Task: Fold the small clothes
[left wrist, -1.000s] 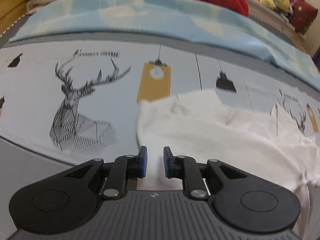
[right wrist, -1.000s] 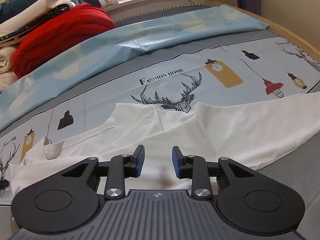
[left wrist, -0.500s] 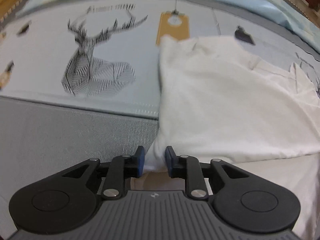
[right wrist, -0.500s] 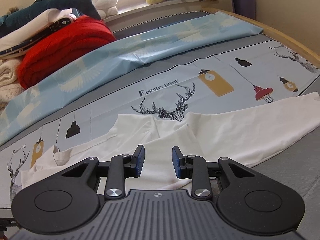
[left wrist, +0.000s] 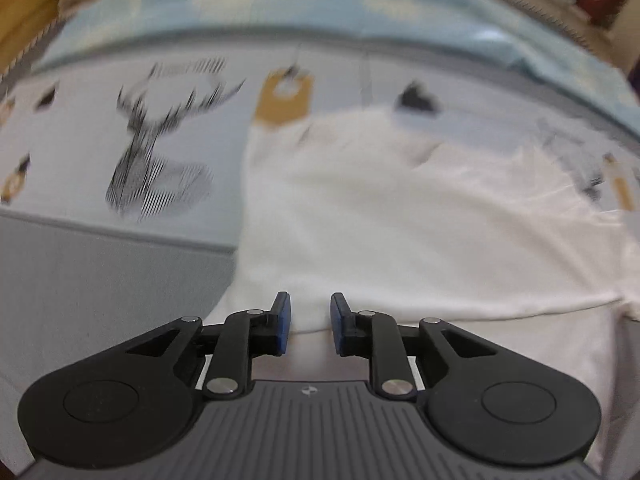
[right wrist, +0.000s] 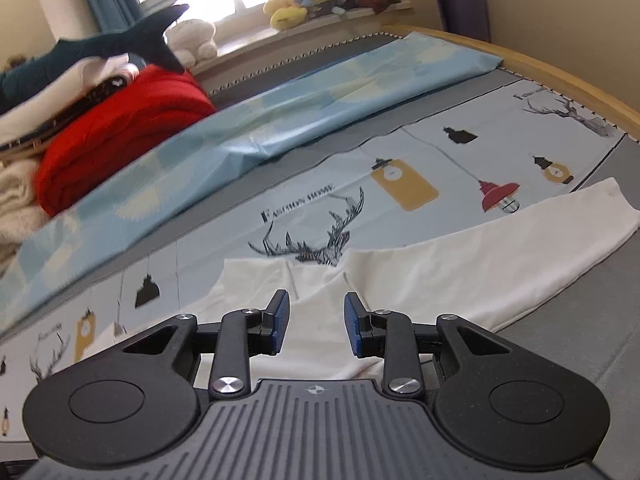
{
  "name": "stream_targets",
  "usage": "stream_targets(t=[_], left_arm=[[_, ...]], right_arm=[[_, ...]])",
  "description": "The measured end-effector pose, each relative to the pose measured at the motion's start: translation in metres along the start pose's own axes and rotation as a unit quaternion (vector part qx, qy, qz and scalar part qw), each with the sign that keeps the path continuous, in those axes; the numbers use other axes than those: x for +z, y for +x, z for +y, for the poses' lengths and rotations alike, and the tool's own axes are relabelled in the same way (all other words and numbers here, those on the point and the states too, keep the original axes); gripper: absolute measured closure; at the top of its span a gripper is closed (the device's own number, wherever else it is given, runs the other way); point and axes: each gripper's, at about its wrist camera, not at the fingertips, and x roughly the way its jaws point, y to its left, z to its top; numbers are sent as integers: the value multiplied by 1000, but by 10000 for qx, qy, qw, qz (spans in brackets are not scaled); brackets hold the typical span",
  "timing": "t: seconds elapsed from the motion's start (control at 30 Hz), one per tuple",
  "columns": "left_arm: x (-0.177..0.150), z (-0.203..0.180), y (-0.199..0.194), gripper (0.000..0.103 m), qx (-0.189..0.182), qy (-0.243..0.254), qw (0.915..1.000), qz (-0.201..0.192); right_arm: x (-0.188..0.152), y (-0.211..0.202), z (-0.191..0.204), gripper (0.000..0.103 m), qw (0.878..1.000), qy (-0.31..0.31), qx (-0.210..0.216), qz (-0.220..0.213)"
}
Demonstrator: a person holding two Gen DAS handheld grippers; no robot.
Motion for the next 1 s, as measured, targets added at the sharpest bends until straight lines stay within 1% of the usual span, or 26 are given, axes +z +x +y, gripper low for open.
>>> stream_targets(t=[0.1,0.17,0.27,0.37,0.43,0.47,0.5,0.53,0.57,0.67,0.77,0.87,0.93,1.0], left_arm=[[-1,-25,-33,76,-24,223,9991,-356],[-2,-34,-56,76,-230,254,9978,-561],[0,-37,-82,76,-398,42,9959,-816],[4,-28,-87,76,-461,-247,9937,-991],[1,-21,-82,76,-421,-383,9924,-1087],[-1,-18,-73,76,-340,-409,9938,-979],[-1,-17,-67,77,-229,-455,9957,-768],[1,-16,-64,77,-233,-540,9959,-694],[4,-16,-64,77,-302,-598,9949,-757],[10,-22,-65,77,-241,-402,9946,-930],[13,-22,-60,77,-363,-383,9950,-850],[18,-25,-53,77,-378,-264,9960,-760],[19,-27,-48,77,-357,-166,9966,-720],[20,-28,-43,77,-340,-136,9970,-678]], right_arm=[[6,-9,-11,72,9999,81,53,-83],[11,-14,-21,72,9997,202,54,-135],[18,-22,-37,72,9991,360,25,-234],[24,-30,-53,72,9982,471,83,-347],[29,-36,-66,78,9975,517,95,-474],[31,-39,-74,88,9970,532,102,-549],[34,-41,-83,92,9964,575,73,-619],[37,-41,-93,92,9956,653,23,-665],[40,-42,-106,92,9945,785,-36,-692],[49,-41,-151,91,9885,1275,-285,-767],[52,-38,-201,90,9782,1814,-642,-777],[47,-25,-245,90,9675,2316,-809,-610],[39,-8,-272,90,9623,2546,-884,-358],[30,10,-295,90,9549,2766,-1059,-193]])
